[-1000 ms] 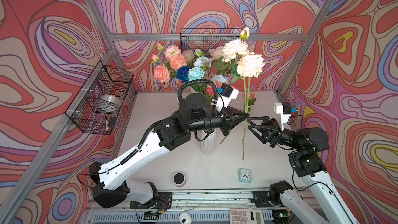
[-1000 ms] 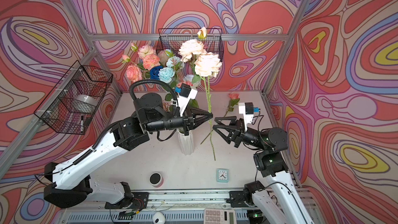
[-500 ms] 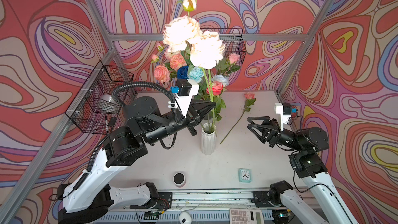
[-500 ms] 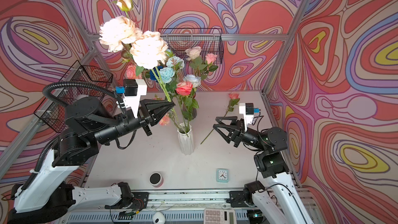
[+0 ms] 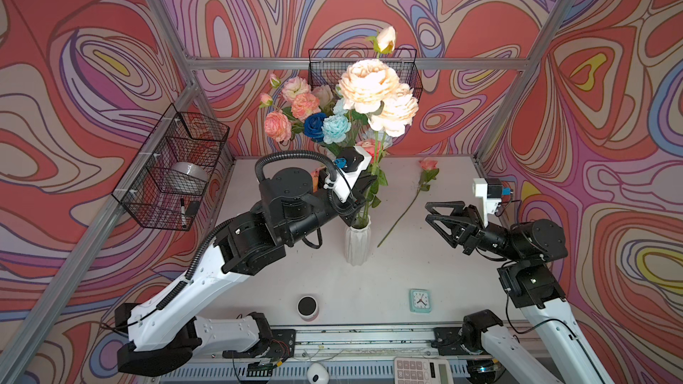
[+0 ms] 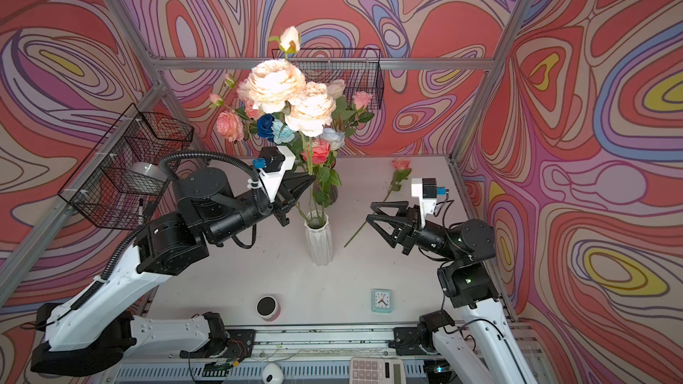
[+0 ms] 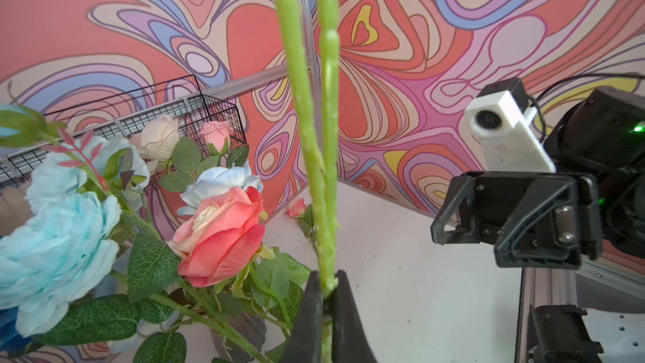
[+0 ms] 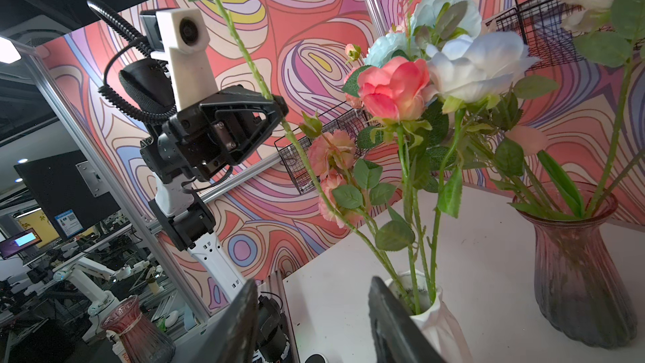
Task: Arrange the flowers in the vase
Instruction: 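Carry the cream roses over the vase with the left gripper while the right draws back, then lower the cream rose stems into the white vase and open the left gripper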
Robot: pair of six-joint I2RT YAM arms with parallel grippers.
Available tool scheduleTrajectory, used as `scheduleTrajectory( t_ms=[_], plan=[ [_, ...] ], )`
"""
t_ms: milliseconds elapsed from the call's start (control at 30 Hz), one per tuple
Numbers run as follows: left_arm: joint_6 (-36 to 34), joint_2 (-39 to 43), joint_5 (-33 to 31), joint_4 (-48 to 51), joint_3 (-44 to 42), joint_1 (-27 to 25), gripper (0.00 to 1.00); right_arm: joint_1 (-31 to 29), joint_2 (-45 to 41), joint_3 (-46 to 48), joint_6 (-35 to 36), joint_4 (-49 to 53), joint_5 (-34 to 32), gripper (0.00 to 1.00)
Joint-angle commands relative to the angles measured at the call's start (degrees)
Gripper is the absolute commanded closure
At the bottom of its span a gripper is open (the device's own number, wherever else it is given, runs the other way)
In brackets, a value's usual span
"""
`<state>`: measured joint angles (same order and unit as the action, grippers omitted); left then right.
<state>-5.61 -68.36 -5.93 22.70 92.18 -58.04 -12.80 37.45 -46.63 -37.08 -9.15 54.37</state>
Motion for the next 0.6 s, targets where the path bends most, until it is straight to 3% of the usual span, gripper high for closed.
scheduleTrajectory(
  t_ms=[0,267,433,567],
  plan=[
    [-0.8,-0.1,-0.8,-3.9,-1.3,0.7,1.0,-0.2,-1.0,-1.8,1.3,1.1,-0.3,0.48],
    [4.5,2.0,-1.3,-4.9,-7.4,2.7,0.99,-0.2,-1.3,-1.8,1.7,1.7,-0.4,0.48],
    [6.2,2.2,-2.4,-4.2,-7.0,2.7,0.49,-0.2,-0.9,-1.9,1.4,1.5,-0.6,0.48],
    [7.4,3.1,-2.9,-3.6,-6.4,2.7,0.39,-0.2,-0.8,-1.7,1.3,2.1,-0.9,0.47]
  ],
)
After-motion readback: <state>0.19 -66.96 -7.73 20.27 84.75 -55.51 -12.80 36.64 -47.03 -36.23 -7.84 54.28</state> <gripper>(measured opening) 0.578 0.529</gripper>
